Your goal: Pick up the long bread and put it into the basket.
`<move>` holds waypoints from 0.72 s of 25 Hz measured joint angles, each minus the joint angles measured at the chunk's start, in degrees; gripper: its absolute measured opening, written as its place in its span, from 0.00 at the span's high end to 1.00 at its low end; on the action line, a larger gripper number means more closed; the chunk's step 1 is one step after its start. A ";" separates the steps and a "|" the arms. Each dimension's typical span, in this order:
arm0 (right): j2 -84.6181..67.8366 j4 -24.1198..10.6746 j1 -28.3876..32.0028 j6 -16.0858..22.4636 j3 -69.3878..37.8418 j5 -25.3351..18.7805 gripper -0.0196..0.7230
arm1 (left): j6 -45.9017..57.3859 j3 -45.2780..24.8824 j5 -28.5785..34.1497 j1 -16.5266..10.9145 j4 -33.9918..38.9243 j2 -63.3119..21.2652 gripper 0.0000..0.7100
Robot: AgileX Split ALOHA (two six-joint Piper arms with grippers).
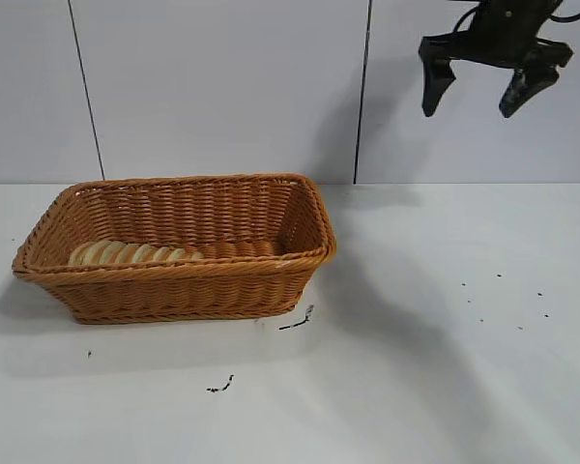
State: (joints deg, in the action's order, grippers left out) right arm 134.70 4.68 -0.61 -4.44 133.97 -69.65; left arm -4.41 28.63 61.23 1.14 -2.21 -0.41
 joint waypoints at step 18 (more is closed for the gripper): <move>-41.81 1.06 -0.45 -0.70 -49.03 0.06 0.05 | 0.00 0.00 0.00 0.00 0.00 0.00 0.03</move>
State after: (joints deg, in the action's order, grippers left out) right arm 92.89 5.75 -1.06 -5.15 84.94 -69.59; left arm -4.41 28.63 61.23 1.14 -2.21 -0.41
